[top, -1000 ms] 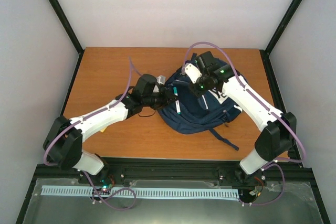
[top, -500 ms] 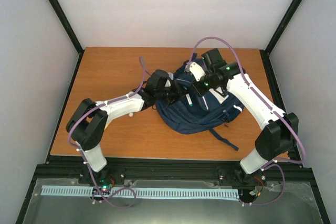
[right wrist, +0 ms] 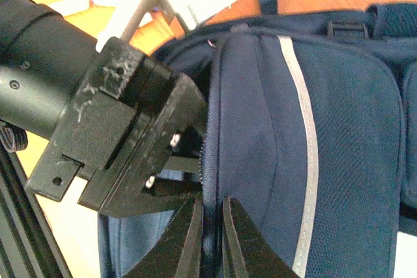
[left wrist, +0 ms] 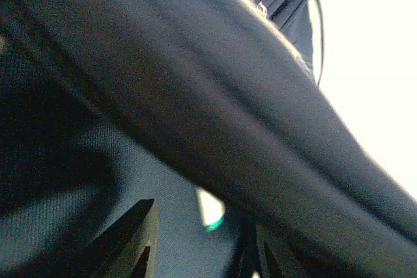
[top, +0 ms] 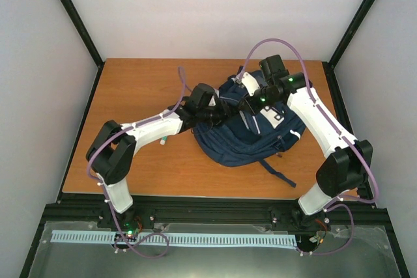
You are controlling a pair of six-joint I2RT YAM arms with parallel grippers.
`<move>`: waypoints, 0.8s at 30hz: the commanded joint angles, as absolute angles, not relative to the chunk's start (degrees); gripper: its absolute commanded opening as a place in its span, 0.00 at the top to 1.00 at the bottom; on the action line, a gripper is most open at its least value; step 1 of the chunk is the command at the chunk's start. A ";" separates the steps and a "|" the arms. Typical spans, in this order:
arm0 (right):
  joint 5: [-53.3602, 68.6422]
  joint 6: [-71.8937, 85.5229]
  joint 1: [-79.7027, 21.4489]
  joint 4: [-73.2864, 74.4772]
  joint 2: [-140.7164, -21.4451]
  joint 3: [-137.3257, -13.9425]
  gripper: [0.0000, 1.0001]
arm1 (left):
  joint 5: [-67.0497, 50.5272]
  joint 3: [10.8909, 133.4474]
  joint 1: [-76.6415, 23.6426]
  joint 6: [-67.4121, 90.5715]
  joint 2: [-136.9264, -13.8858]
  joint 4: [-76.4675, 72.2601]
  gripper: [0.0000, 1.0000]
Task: Pack the student bag
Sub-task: Place the stationery in the student bag.
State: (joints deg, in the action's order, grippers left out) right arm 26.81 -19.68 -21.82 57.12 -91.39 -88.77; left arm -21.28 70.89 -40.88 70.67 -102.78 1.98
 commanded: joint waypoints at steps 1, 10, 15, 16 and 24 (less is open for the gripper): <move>34.23 -21.46 -21.01 52.36 -87.30 -88.25 0.91 | -21.79 73.37 -41.43 60.63 -97.13 13.48 0.54; 36.13 -22.67 -19.56 46.06 -82.87 -80.56 0.97 | -20.33 70.03 -41.35 43.64 -87.14 30.87 0.51; 37.07 -23.07 -19.42 44.09 -81.50 -76.51 0.97 | -11.39 70.37 -41.26 35.20 -85.90 41.52 0.47; 37.09 -23.11 -19.42 43.67 -81.02 -75.80 0.97 | -8.45 70.02 -41.17 34.29 -85.39 43.07 0.47; 37.40 -23.47 -19.42 40.32 -77.80 -71.11 0.97 | 11.32 63.71 -34.56 33.13 -84.41 50.60 0.39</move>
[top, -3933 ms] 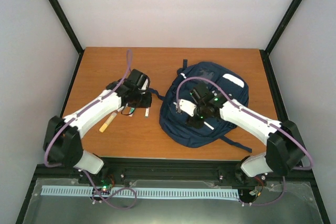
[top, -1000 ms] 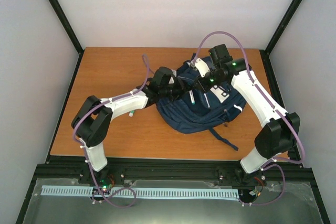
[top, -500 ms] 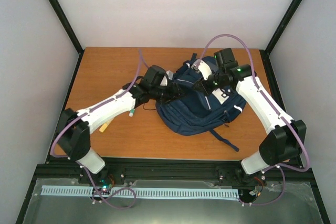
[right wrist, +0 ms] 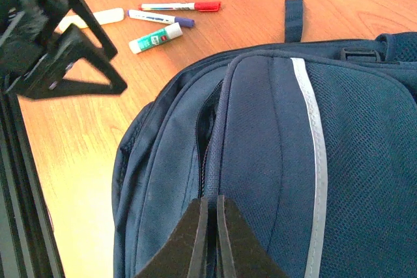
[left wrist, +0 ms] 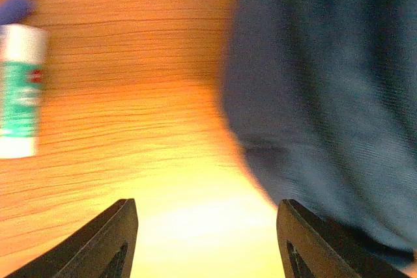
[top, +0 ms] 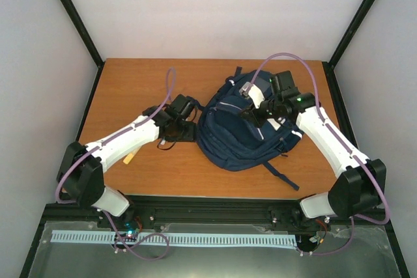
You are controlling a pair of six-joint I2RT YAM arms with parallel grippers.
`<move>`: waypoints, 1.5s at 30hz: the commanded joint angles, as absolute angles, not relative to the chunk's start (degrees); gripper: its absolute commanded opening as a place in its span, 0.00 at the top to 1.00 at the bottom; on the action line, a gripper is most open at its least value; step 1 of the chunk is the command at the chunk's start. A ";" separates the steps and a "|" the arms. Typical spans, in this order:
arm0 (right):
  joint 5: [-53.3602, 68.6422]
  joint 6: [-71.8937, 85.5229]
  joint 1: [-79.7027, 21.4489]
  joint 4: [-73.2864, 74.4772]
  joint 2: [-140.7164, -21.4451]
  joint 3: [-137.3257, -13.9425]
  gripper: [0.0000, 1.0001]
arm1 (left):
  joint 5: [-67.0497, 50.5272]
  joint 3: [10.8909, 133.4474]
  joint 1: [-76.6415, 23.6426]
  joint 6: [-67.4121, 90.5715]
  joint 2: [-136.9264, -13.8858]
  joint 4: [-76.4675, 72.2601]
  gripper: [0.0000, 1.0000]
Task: Pack the student bag
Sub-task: Place the stationery in the student bag, then pick up the stationery from the center of the board.
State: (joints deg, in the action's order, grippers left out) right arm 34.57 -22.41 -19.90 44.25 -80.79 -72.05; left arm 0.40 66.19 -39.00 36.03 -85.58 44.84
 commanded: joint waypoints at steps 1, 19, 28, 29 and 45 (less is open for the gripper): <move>37.55 -23.47 -19.42 40.00 -77.63 -70.84 0.97 | 10.84 62.70 -32.76 32.89 -84.65 50.00 0.39; 40.61 -23.95 -19.42 38.28 -74.87 -66.37 0.97 | 16.77 66.35 -26.04 29.36 -99.39 47.52 0.42; 40.96 -24.43 -19.42 38.32 -74.44 -66.00 0.97 | 16.59 71.83 -24.33 26.94 -105.75 48.03 0.48; 40.96 -24.51 -19.42 38.32 -74.33 -65.94 0.97 | 16.67 72.22 -24.08 26.78 -106.26 48.30 0.49; 41.24 -24.79 -19.37 38.33 -75.00 -65.85 0.97 | 9.76 72.20 -23.77 26.08 -109.80 48.75 0.79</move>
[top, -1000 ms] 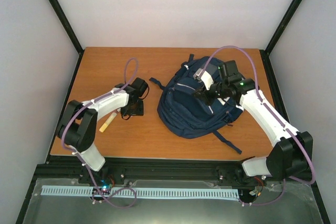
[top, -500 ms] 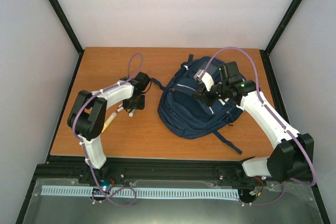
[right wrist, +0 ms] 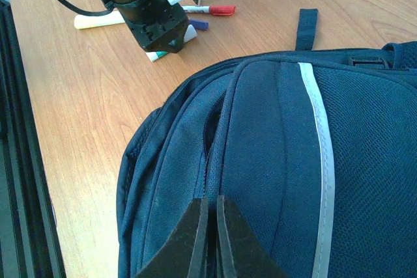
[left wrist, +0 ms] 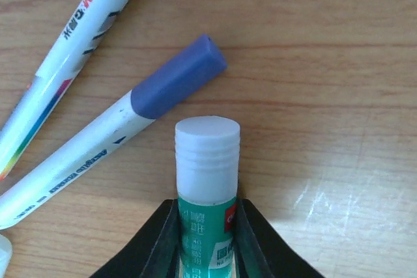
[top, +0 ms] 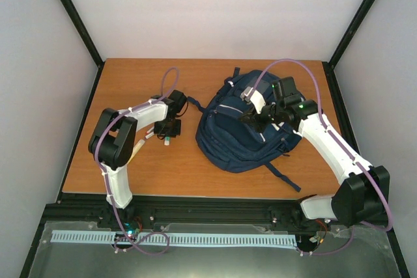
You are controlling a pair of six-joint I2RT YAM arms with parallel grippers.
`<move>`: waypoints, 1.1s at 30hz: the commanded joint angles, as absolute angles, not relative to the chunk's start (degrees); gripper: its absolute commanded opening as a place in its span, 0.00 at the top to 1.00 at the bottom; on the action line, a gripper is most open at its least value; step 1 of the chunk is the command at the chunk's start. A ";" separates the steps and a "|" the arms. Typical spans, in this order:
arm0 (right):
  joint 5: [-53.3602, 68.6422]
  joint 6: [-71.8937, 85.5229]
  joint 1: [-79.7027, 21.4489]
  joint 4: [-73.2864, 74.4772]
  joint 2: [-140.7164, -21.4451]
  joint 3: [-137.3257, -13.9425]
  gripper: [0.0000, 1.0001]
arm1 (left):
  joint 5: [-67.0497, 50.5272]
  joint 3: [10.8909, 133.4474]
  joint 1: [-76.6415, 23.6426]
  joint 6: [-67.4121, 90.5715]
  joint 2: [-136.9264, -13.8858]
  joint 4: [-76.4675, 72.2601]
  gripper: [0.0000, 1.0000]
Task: Pack the student bag
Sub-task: Pick up the stationery from the center of the board.
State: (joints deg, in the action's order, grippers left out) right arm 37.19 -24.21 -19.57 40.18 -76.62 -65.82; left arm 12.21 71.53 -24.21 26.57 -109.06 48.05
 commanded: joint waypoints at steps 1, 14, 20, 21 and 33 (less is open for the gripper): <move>41.22 -24.79 -19.34 38.32 -74.93 -65.83 0.97 | 9.37 72.02 -23.82 26.22 -109.66 48.78 0.81; 41.25 -24.60 -19.33 38.07 -74.90 -65.64 0.97 | -17.39 69.26 -25.35 33.20 -89.86 45.54 0.90; 41.15 -24.37 -19.33 37.73 -74.98 -65.56 0.97 | -34.59 71.18 -33.23 37.38 -85.45 32.75 0.91; 41.09 -24.34 -19.34 37.71 -74.93 -65.52 0.97 | -36.12 71.45 -34.81 38.28 -86.02 31.05 0.92; 39.57 -22.15 -19.33 37.02 -75.36 -67.36 0.97 | -33.20 76.54 -45.17 49.78 -95.87 16.11 0.98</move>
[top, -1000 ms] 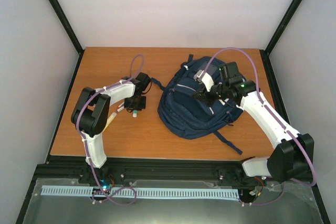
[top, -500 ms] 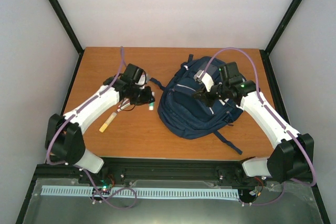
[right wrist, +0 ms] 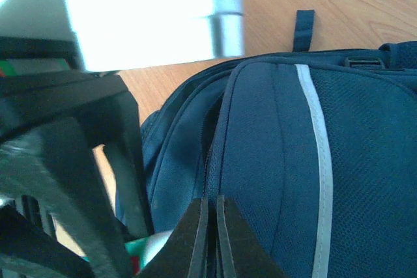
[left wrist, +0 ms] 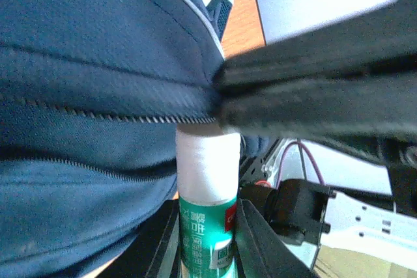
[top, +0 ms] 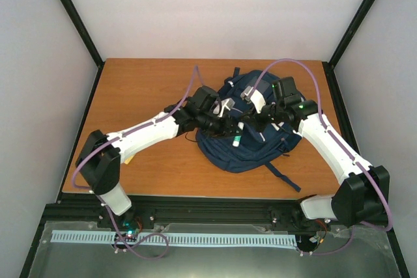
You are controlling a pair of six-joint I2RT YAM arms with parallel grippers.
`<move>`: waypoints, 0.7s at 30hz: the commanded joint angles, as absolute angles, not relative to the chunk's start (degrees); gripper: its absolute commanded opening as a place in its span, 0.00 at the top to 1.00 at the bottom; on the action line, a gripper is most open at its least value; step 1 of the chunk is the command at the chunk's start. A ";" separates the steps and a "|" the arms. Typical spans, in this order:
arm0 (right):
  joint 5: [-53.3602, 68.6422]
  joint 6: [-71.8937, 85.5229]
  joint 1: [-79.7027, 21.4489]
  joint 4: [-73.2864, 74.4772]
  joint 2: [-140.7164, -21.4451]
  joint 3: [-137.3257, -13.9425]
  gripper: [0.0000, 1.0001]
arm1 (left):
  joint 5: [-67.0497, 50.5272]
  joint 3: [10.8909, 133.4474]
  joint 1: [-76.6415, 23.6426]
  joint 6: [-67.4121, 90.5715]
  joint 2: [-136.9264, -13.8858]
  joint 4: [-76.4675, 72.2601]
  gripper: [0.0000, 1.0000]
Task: Pack the student bag
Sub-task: Pick up the stationery from the center of the board, then place the stationery in the student bag.
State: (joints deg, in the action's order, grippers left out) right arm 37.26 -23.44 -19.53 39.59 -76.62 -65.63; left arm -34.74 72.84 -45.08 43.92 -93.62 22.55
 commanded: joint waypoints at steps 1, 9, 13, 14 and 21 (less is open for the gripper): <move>39.26 -21.95 -19.34 36.88 -75.43 -67.50 0.97 | -31.95 77.15 -45.18 50.54 -96.62 15.64 0.98; 34.81 -21.23 -18.91 36.75 -75.68 -68.14 0.97 | -29.11 80.75 -45.16 52.22 -101.51 16.21 0.99; 35.13 -21.41 -18.72 37.06 -74.77 -68.12 0.97 | -21.12 79.73 -45.10 51.98 -100.64 20.64 0.99; 35.16 -21.44 -18.75 37.21 -74.53 -68.10 0.97 | -19.20 79.12 -45.05 52.18 -100.50 20.22 0.99; 33.48 -23.24 -18.78 39.34 -73.56 -66.34 0.97 | -12.50 81.04 -44.40 51.91 -105.11 12.89 0.99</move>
